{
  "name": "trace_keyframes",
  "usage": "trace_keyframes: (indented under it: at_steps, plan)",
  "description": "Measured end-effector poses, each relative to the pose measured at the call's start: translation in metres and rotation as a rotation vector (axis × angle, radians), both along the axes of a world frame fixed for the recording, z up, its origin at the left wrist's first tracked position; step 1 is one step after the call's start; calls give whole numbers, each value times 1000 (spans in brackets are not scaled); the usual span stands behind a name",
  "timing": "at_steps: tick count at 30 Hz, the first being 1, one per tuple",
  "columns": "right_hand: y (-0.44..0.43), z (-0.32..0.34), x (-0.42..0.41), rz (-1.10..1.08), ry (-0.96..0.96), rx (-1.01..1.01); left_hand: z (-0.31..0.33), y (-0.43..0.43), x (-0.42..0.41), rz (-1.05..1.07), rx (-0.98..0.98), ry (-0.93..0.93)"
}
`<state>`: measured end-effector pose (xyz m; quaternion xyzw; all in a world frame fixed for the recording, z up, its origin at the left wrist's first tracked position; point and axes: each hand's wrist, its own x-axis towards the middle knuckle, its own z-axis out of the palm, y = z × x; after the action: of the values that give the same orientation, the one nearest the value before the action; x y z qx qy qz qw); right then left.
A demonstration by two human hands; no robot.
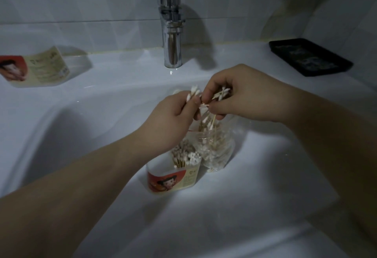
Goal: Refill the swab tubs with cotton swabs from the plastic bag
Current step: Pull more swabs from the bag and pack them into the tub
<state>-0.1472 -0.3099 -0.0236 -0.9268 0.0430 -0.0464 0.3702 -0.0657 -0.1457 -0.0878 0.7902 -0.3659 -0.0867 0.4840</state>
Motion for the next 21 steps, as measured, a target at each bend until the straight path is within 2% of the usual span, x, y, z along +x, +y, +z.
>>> trace_keyframes:
  at_steps: [8,12,16,21]
  plan:
    - [-13,6,0,-130,-73,59,-4,0,5,42,-3,94]
    - [-11,5,0,-85,-38,81,-4,0,5,11,13,125]
    - [-2,0,1,-4,13,44,-4,0,2,-45,78,69]
    - [-9,0,1,-36,-12,58,-2,0,4,38,41,112]
